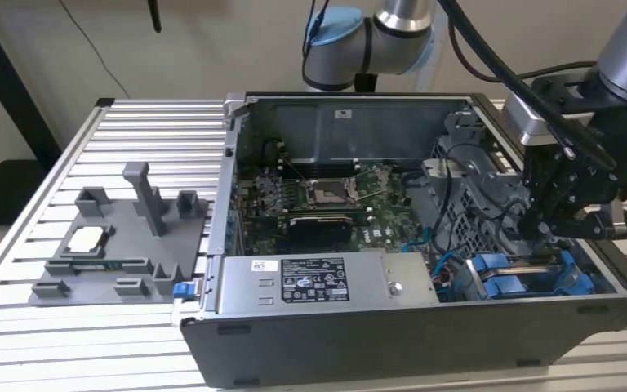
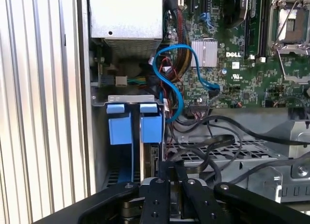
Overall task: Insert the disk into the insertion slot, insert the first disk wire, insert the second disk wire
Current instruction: 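Insert the second disk wire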
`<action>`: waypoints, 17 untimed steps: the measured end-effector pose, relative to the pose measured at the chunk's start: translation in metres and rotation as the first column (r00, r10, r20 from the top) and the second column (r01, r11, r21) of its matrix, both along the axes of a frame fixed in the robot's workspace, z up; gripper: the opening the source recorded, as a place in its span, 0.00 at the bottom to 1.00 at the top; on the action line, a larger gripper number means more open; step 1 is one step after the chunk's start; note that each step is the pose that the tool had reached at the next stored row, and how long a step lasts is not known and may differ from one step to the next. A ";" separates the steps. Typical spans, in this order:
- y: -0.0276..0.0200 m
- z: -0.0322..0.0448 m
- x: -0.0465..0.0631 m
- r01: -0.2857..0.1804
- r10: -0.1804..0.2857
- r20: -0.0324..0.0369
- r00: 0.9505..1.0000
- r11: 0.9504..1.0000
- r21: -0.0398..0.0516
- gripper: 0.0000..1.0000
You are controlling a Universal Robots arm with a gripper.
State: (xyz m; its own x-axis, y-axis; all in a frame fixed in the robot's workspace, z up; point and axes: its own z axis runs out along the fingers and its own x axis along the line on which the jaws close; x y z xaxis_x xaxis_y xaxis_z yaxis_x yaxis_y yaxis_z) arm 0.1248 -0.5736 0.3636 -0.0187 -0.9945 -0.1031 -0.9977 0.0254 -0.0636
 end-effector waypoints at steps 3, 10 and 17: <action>-0.0014 -0.0015 0.000 0.000 0.000 0.002 1.000 1.000 -0.013 0.16; -0.0019 -0.0069 -0.001 0.000 0.000 0.007 1.000 1.000 -0.023 0.16; -0.0019 -0.0077 -0.001 0.000 0.000 0.007 1.000 1.000 -0.023 0.16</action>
State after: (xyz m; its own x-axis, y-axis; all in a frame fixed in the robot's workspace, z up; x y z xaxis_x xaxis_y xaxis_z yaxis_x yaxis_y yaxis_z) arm 0.1242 -0.5754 0.3560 -0.0181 -0.9966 -0.0805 -0.9972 0.0239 -0.0714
